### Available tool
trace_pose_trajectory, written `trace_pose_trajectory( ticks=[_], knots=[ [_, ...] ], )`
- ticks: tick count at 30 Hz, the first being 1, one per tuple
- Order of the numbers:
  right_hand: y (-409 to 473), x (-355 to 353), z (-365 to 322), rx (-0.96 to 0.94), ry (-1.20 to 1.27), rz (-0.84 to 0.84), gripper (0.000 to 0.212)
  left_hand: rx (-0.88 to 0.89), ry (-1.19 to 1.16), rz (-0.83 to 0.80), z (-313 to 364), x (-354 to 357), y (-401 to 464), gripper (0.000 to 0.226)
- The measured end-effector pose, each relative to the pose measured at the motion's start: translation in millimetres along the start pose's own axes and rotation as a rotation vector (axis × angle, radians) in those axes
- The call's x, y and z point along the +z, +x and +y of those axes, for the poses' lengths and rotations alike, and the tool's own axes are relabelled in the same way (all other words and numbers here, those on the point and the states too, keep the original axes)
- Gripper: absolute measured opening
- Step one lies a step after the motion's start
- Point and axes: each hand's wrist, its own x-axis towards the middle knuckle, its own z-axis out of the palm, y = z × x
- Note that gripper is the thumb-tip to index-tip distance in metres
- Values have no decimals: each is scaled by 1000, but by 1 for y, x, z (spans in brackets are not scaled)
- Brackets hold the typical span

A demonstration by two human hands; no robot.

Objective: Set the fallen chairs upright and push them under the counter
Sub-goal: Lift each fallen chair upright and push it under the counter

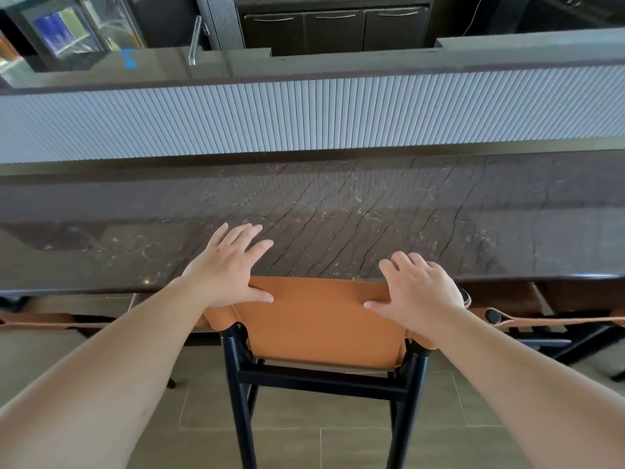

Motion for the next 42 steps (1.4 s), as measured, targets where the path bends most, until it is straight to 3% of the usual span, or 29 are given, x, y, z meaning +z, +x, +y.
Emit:
trace_pose_trajectory(
  ticks=[17,23,29,42],
  knots=[
    [4,13,37,-96,-45,-11,69,-124,24,100,54,1,-26,96],
    [-10,14,33,-37,33,-33,64,-31,78,119,53,-1,-26,86],
    [-20,22,-2,0,57,10,55,-29,153,44,24,3,-19,93],
    [-7,23,-13,16,0,78,60,-29,19,56,8,18,-17,94]
  ],
)
